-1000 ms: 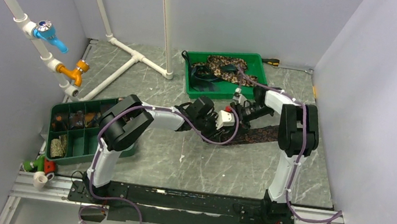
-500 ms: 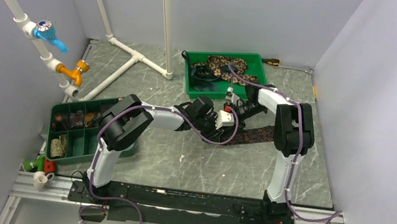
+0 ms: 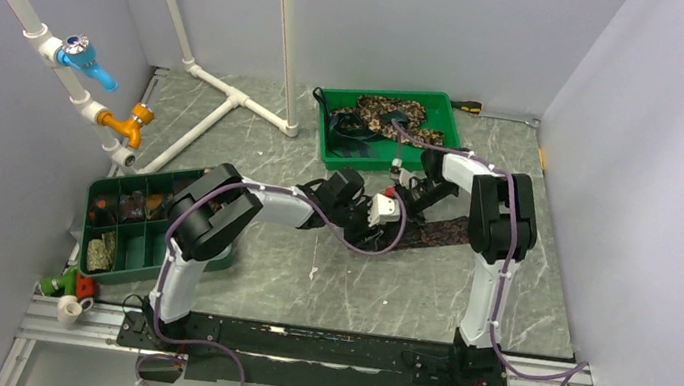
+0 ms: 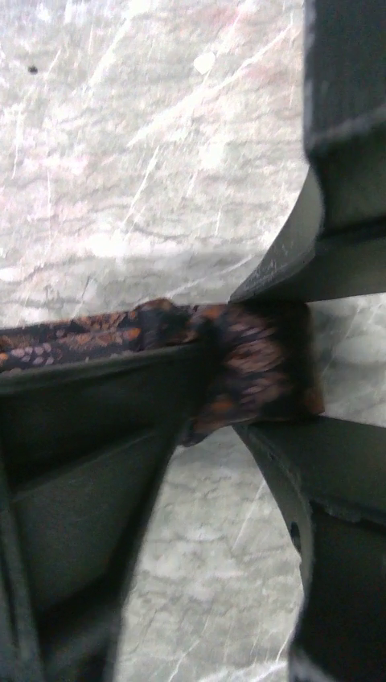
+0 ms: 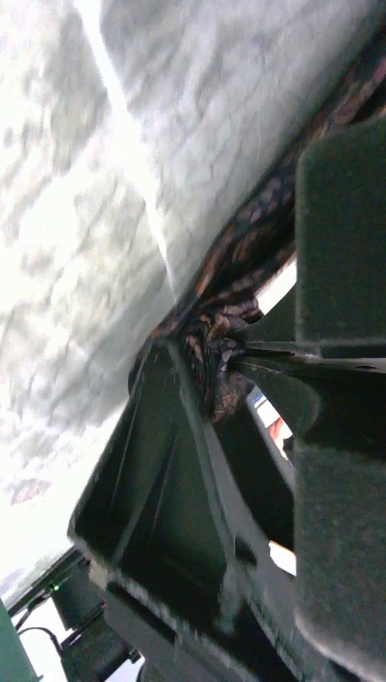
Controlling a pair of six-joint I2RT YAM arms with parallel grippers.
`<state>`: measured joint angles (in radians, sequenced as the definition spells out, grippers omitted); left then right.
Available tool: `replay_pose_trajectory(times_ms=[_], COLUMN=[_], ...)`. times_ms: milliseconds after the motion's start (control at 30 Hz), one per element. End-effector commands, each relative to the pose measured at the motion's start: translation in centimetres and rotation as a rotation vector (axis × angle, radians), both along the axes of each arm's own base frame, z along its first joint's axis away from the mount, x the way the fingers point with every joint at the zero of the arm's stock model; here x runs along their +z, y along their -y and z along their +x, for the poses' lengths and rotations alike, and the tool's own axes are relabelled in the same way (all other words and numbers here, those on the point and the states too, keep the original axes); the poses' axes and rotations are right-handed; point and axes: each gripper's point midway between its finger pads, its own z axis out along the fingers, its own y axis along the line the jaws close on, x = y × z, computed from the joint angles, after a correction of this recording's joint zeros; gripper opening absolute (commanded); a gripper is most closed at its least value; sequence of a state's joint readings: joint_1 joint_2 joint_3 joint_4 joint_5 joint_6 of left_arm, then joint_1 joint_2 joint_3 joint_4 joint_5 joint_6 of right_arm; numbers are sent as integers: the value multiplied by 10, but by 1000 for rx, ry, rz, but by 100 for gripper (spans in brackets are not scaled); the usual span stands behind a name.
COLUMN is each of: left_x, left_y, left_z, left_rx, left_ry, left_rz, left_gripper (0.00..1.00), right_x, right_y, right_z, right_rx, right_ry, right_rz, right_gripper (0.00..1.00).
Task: Roll the ties
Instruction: Roll the tie at the center of the board.
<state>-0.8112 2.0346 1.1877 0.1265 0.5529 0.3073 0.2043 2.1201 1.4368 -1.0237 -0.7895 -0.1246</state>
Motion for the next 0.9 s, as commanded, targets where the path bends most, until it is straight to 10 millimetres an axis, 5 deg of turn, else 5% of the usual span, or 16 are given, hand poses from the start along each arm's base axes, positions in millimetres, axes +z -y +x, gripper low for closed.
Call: replay_pose_trajectory(times_ms=[0, 67, 167, 267, 433, 533, 867], left_x=[-40, -13, 14, 28, 51, 48, 40], left_y=[-55, -48, -41, -34, -21, -5, 47], left_z=[-15, -6, 1, 7, -17, -17, 9], left_rx=[43, 35, 41, 76, 21, 21, 149], left_ry=[-71, 3, 90, 123, 113, 30, 150], left_rz=[124, 15, -85, -166, -432, -434, -519], left_gripper=[64, 87, 99, 99, 99, 99, 99], right_x=[-70, -73, -73, -74, -74, -75, -74], right_y=[62, 66, 72, 77, 70, 68, 61], right_z=[16, 17, 20, 21, 17, 11, 6], right_rx=[55, 65, 80, 97, 130, 130, 92], right_ry=[91, 103, 137, 164, 193, 183, 148], right_rz=[-333, -356, -401, -443, -465, -476, -455], right_gripper=[0, 0, 0, 0, 0, 0, 0])
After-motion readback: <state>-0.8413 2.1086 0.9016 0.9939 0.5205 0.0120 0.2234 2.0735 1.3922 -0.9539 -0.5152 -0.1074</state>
